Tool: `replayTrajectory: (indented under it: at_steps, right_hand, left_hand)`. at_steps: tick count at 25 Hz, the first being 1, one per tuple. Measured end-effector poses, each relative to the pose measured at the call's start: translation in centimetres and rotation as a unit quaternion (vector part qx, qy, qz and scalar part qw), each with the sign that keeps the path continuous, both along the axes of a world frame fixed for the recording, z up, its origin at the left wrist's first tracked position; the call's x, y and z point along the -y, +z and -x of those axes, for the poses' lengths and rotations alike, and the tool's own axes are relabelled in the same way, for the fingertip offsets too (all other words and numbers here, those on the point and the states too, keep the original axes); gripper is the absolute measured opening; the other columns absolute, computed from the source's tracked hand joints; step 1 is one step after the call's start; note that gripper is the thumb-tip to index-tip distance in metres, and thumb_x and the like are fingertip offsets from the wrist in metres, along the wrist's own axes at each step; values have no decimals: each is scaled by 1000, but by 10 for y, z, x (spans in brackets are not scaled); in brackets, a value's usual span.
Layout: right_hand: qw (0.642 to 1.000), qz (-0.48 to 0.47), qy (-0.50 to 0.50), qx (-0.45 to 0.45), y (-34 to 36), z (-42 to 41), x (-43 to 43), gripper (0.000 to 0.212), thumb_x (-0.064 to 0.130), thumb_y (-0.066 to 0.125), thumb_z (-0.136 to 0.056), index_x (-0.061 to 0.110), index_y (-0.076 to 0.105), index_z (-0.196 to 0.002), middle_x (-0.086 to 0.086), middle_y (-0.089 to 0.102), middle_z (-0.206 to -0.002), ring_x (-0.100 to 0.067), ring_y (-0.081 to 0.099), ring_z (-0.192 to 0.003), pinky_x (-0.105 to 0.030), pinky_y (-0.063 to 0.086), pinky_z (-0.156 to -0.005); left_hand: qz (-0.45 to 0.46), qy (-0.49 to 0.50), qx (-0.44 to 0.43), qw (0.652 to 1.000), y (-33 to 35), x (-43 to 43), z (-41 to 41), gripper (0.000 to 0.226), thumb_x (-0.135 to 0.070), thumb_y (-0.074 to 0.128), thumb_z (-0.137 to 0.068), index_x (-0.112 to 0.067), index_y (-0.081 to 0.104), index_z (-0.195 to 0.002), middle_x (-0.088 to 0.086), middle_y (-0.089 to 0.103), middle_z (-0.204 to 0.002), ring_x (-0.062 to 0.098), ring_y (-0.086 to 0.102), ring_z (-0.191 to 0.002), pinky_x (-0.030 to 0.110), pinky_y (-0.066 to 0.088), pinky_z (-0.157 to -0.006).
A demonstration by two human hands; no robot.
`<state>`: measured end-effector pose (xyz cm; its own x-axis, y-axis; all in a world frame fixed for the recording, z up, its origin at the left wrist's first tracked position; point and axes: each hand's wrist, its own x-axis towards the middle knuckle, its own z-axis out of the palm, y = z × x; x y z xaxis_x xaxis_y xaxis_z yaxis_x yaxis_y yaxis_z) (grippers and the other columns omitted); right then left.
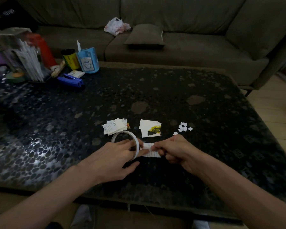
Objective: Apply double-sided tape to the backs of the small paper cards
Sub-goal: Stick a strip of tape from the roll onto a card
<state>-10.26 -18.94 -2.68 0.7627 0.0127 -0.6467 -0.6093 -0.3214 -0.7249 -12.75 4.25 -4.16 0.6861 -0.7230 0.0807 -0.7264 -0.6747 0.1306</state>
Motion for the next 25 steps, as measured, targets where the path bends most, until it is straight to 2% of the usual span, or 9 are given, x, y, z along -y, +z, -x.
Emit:
replayTrajectory:
  at_steps: [4,6,8,13,16,18,20,22,25]
  right_hand:
    - [1000,9,-7,-12,3,-2,2,18,18,68,-97,7,81,-92,2,73,-63,-5,42,-36,-17,30,-36]
    - [999,3,-24,-32,4,-2,-1,18,18,66,-96,7,80,-96,-1,80,-76,-5,52,-38,-15,34,-38]
    - [999,9,-38,-38,6,0,-4,17,18,65,-96,9,78,-98,-2,81,-79,-5,61,-43,-15,40,-43]
    - [994,68,-22,88,8,0,8,3,19,79,-92,18,78,-94,4,79,-74,-3,69,-55,-16,49,-47]
    - [971,143,75,176,2,3,14,15,29,86,-85,31,76,-95,8,77,-84,0,72,-75,-14,51,-61]
    - [951,184,116,221,-3,6,11,17,37,87,-84,35,73,-94,11,74,-84,1,69,-76,-15,53,-66]
    - [934,222,126,248,-8,8,6,18,44,85,-83,36,72,-92,12,71,-81,-1,67,-75,-22,58,-71]
    - [914,274,134,268,-10,8,1,21,51,82,-84,36,69,-90,13,68,-79,-2,64,-73,-26,55,-68]
    - [901,310,145,266,-10,6,-4,24,52,81,-84,36,64,-90,12,64,-78,-2,61,-71,-23,46,-61]
  left_hand:
    - [-10,0,1,1000,0,1,-1,57,-52,26,-100,-39,42,-153,-13,41,-150,8,50,-132,33,60,-85]
    - [-17,0,7,1000,0,1,-1,60,-53,23,-98,-39,42,-154,-12,40,-152,8,49,-133,33,59,-86]
    - [-19,1,6,1000,0,2,-2,63,-55,21,-97,-41,40,-155,-13,39,-153,7,47,-134,33,59,-86]
    - [-5,17,-20,1000,-2,2,-2,64,-67,28,-97,-45,33,-157,-21,31,-155,3,39,-140,33,54,-97]
    - [4,22,-26,999,-3,2,-3,71,-79,26,-93,-47,32,-157,-22,31,-156,2,37,-140,31,52,-101]
    - [8,23,-20,1000,-3,2,-2,72,-80,25,-93,-46,35,-156,-21,32,-155,3,41,-138,31,53,-99]
    - [16,21,-14,1000,-4,2,-1,71,-79,27,-94,-44,39,-154,-19,35,-153,4,45,-136,30,54,-97]
    - [23,19,-10,1000,-4,1,-1,69,-79,28,-95,-44,39,-153,-18,36,-153,5,46,-135,29,54,-96]
    - [25,21,-7,999,-5,1,0,68,-78,28,-95,-44,37,-154,-19,36,-152,5,46,-134,29,54,-94]
